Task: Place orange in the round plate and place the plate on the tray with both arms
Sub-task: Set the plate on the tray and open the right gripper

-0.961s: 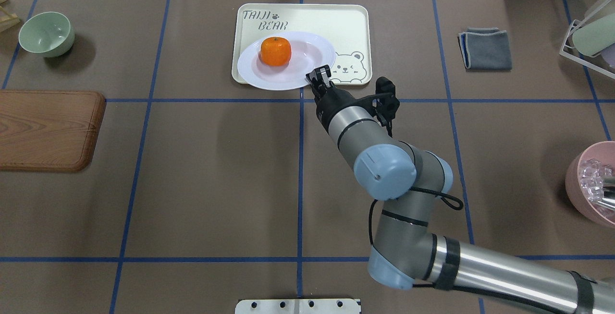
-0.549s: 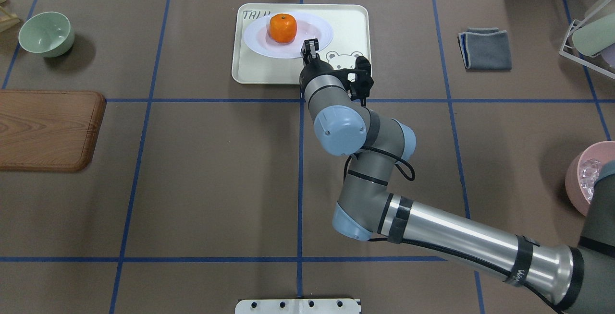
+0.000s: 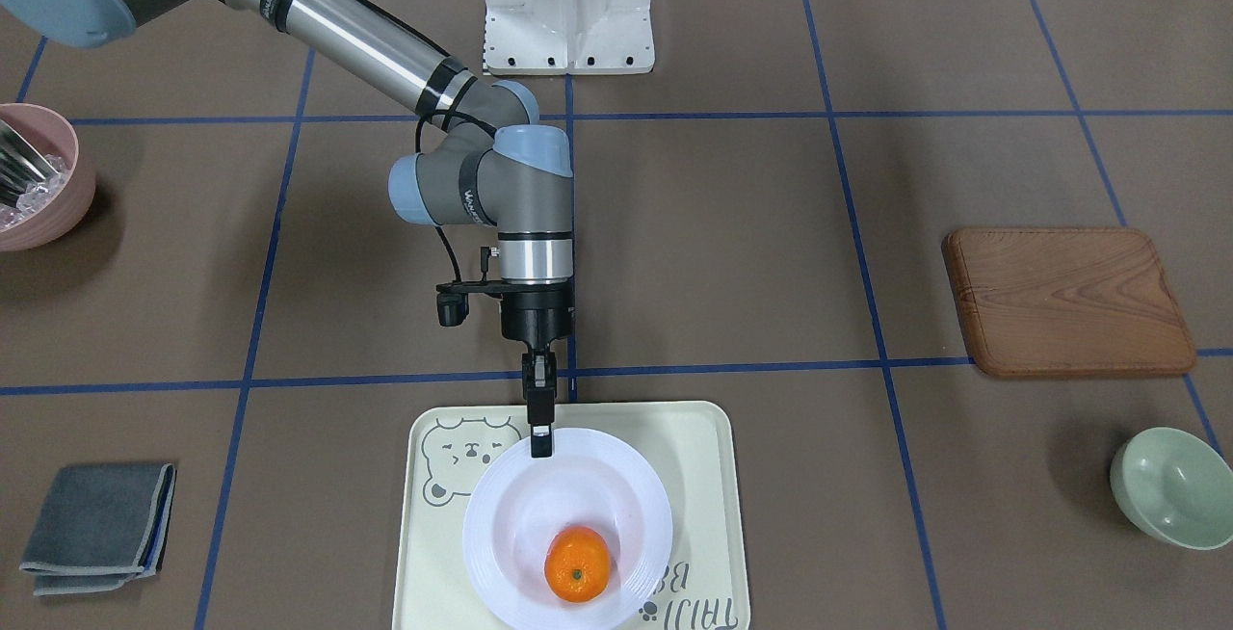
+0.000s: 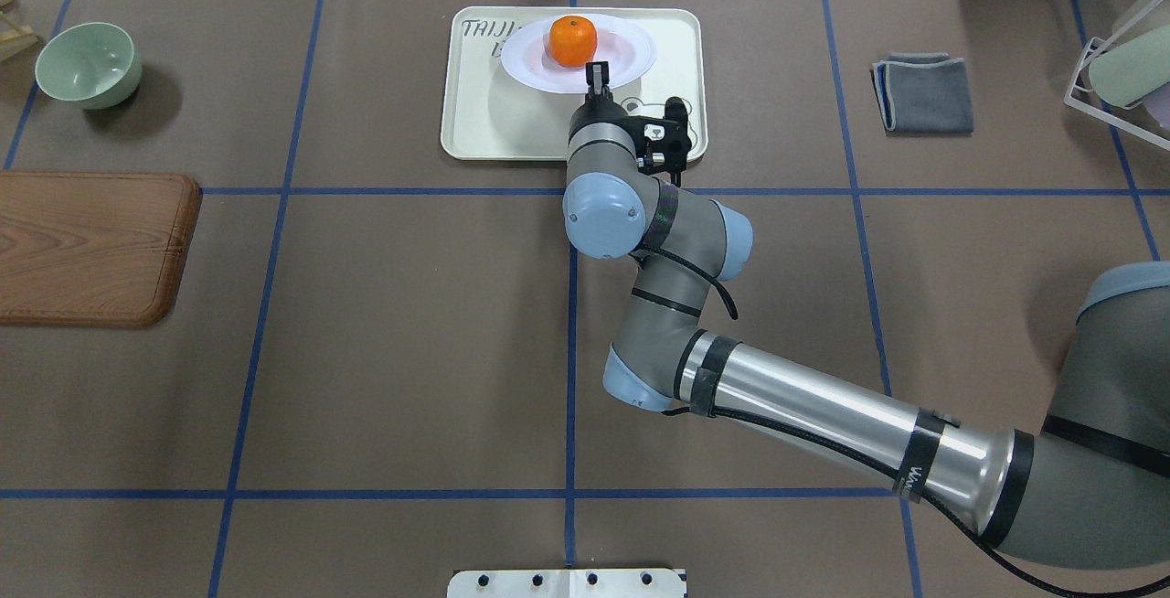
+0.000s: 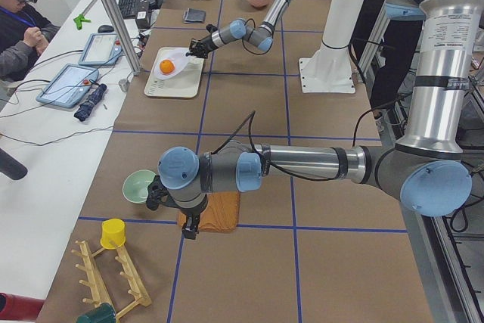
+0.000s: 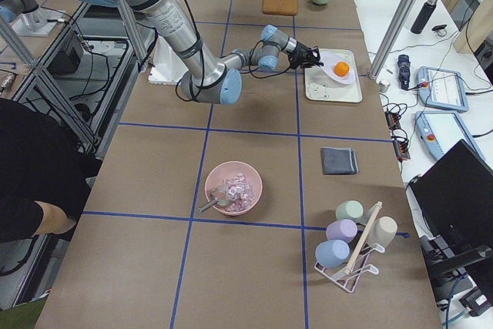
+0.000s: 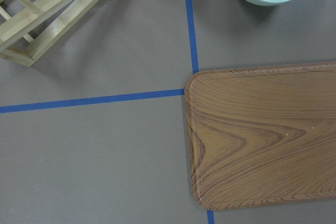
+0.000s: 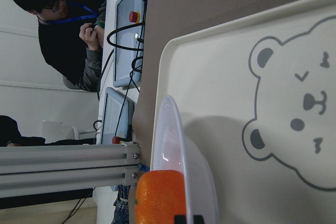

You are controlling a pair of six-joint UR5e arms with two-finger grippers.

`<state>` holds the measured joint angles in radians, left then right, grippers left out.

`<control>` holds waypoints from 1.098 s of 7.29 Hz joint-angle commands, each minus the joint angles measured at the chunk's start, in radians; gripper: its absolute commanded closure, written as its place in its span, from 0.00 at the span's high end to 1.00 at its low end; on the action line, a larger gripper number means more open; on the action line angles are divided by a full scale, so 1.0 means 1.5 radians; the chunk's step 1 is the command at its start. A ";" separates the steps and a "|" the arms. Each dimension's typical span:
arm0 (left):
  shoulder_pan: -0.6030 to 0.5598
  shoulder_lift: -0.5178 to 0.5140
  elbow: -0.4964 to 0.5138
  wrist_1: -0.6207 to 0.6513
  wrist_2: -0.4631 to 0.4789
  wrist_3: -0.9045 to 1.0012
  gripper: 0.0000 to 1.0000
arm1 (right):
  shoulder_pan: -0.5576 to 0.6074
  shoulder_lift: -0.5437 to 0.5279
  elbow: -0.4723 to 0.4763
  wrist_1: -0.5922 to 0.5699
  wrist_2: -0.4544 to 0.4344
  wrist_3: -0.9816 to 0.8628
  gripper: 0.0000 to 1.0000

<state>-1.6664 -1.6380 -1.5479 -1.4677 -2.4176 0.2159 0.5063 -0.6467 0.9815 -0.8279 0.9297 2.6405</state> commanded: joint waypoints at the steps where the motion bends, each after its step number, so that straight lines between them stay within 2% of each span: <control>1: 0.000 0.005 -0.010 0.001 0.000 -0.001 0.98 | -0.004 0.002 0.031 -0.035 0.003 -0.017 0.41; 2: 0.000 0.004 -0.010 0.001 0.000 -0.002 0.98 | -0.023 -0.011 0.093 -0.085 0.004 -0.056 0.99; 3: 0.000 0.004 -0.012 0.001 0.000 -0.002 0.98 | -0.038 -0.049 0.159 -0.094 0.017 -0.127 1.00; 4: 0.000 0.004 -0.012 0.001 0.000 -0.003 0.98 | -0.043 -0.099 0.240 -0.113 0.055 -0.190 1.00; 6: 0.000 0.005 -0.012 0.001 0.000 -0.002 0.98 | -0.034 -0.128 0.367 -0.258 0.180 -0.311 1.00; 7: 0.000 0.005 -0.012 0.001 0.001 -0.002 0.98 | -0.016 -0.130 0.415 -0.339 0.247 -0.421 1.00; 8: 0.000 0.011 -0.013 0.001 0.000 -0.002 0.98 | 0.015 -0.161 0.454 -0.376 0.323 -0.516 1.00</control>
<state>-1.6659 -1.6282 -1.5666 -1.4665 -2.4169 0.2132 0.4836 -0.8487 1.5786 -1.2916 1.2800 2.0457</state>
